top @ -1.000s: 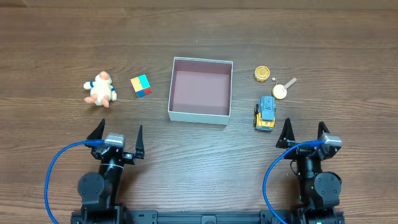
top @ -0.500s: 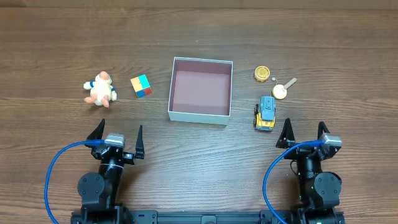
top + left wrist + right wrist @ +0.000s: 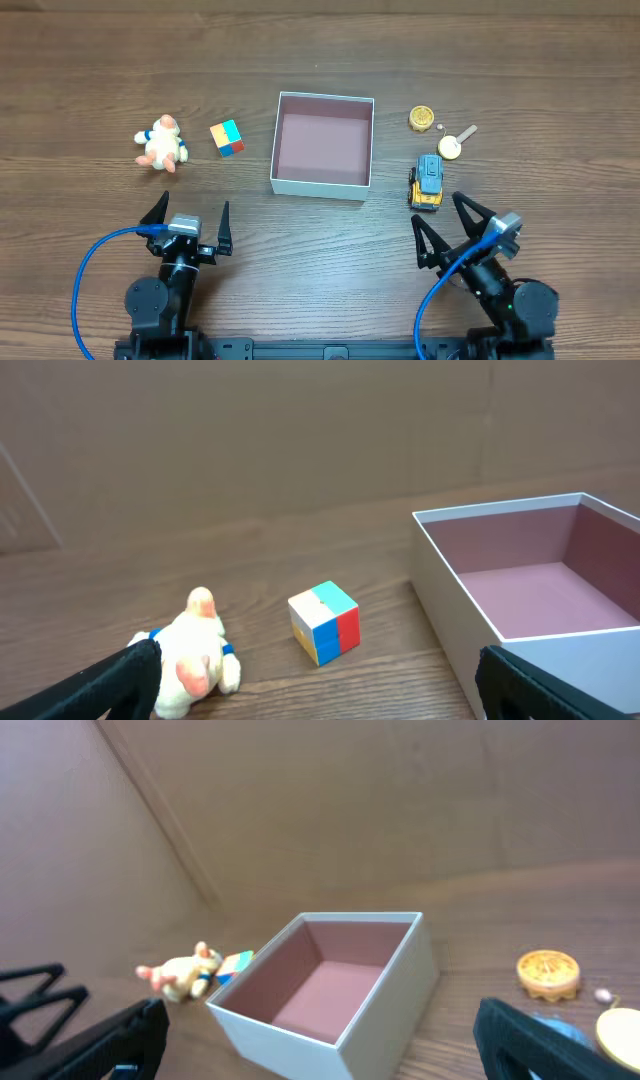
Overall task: Pack container
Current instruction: 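Reach the right gripper down over the yellow-grey toy truck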
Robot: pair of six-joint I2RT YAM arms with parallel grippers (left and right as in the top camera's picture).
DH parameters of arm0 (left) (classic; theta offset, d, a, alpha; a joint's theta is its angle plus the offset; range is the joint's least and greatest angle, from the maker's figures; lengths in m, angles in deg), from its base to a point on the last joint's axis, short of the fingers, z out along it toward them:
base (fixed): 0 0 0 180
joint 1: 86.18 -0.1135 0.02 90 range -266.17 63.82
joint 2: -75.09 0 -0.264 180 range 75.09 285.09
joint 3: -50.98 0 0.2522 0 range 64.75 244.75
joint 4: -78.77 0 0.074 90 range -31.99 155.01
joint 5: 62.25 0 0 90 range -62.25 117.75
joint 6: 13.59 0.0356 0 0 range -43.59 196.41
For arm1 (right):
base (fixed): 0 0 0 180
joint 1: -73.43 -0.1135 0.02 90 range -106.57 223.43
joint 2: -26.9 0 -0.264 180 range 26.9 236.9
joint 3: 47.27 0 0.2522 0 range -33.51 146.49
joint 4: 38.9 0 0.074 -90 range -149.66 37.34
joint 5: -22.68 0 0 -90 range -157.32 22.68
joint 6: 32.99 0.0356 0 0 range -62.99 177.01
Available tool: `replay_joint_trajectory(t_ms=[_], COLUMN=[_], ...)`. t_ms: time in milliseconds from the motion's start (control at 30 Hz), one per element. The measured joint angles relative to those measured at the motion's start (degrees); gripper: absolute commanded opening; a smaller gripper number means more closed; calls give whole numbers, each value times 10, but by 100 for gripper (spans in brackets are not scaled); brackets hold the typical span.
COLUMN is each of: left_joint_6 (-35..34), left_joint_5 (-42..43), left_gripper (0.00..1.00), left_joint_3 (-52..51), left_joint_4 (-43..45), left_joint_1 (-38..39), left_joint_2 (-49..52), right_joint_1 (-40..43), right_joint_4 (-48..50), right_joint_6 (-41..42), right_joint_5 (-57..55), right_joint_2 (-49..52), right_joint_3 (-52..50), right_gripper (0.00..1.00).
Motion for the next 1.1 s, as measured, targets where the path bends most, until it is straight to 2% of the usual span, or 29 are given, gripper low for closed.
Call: replay_joint_trajectory(t_ms=[167,300,467,567,700,1100], left_joint_6=[0,0,0,0,0,0], left_joint_5=[0,0,0,-2,-2,-2], left_gripper=[100,100,100,100,100,100], left_joint_3=[0,0,0,0,0,0], left_joint_4=[0,0,0,0,0,0], left_joint_1=[0,0,0,0,0,0], left_joint_2=[0,0,0,-1,-1,-1], right_joint_1=[0,0,0,0,0,0], right_joint_4=[-139,-249,-446,-512,-546,-623], right_joint_6=[-49,-65,-100,-107,-114,-175], right_joint_5=[-39,-72,-116,-136,-164,-186], right_joint_2=[131,314,586,686,748,764], right_joint_3=[206,352,591,678,709,714], right_gripper=[100,100,100,100,100,100])
